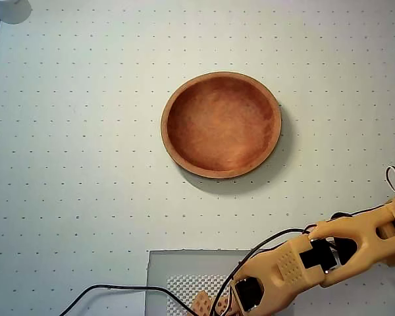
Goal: Grasp a clothespin and put it in the bowl.
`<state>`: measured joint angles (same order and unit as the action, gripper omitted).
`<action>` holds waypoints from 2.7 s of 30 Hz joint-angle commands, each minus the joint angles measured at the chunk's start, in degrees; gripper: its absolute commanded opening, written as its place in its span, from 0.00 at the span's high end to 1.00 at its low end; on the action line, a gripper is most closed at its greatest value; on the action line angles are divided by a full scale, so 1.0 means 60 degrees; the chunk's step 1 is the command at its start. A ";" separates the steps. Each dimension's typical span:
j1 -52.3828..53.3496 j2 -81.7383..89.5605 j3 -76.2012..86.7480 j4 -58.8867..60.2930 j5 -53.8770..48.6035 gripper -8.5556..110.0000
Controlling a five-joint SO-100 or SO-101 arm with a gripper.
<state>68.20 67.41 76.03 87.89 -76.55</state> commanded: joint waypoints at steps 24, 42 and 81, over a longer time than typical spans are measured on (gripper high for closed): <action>-0.0439 -0.1055 0.0205 -0.0015 -0.0044 0.69; -0.1069 -0.1465 0.0073 -0.0146 -0.0029 0.69; -0.1436 -0.1274 0.0059 -0.0146 -0.0073 0.95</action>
<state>59.50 57.92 76.99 87.19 -76.73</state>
